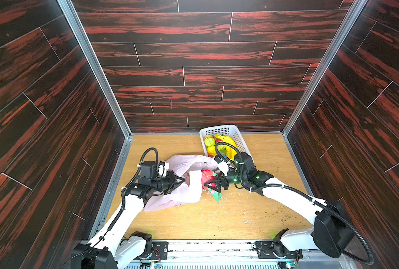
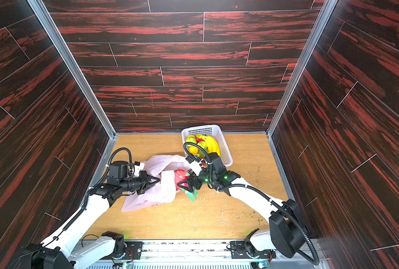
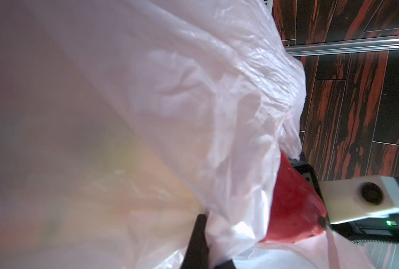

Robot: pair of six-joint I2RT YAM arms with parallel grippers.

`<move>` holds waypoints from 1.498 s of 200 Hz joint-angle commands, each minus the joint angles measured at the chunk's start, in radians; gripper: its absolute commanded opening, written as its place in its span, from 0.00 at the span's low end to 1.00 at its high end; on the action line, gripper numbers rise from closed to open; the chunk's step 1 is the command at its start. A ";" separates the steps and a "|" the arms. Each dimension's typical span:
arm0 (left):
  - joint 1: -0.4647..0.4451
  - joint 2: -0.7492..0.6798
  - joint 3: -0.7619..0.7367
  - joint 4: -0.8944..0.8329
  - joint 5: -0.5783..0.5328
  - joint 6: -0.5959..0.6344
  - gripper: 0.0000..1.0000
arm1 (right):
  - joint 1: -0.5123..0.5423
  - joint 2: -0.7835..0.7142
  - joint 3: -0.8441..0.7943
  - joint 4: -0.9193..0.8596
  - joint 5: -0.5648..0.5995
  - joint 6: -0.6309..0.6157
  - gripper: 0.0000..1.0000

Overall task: Place the fake fruits into the plastic bag and tie a complex knot
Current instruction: 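Lower the dragon fruit into the bag opening beside the left gripper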

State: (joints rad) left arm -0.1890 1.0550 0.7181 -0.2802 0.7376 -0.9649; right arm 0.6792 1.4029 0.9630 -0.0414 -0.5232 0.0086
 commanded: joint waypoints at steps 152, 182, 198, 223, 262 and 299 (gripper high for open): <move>0.005 0.025 0.056 -0.050 0.044 0.109 0.00 | -0.052 0.125 0.210 -0.223 -0.139 -0.241 0.47; 0.005 0.028 0.058 -0.052 0.037 0.106 0.00 | 0.027 0.044 0.120 -0.215 -0.134 -0.246 0.47; 0.005 0.031 0.061 -0.050 0.039 0.106 0.00 | 0.070 0.009 0.078 -0.207 -0.134 -0.237 0.46; 0.005 0.030 0.064 -0.048 0.044 0.109 0.00 | 0.105 0.009 0.054 -0.212 -0.102 -0.223 0.46; 0.004 0.014 0.066 -0.061 0.061 0.126 0.00 | 0.097 0.086 0.154 -0.303 0.018 -0.217 0.46; 0.004 0.005 0.093 -0.141 0.071 0.209 0.00 | 0.047 0.182 0.306 -0.439 0.046 -0.193 0.46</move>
State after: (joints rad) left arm -0.1890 1.0794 0.7650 -0.3565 0.7837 -0.8310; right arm 0.7471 1.5230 1.1629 -0.4049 -0.4870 -0.1829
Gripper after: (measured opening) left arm 0.068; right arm 0.919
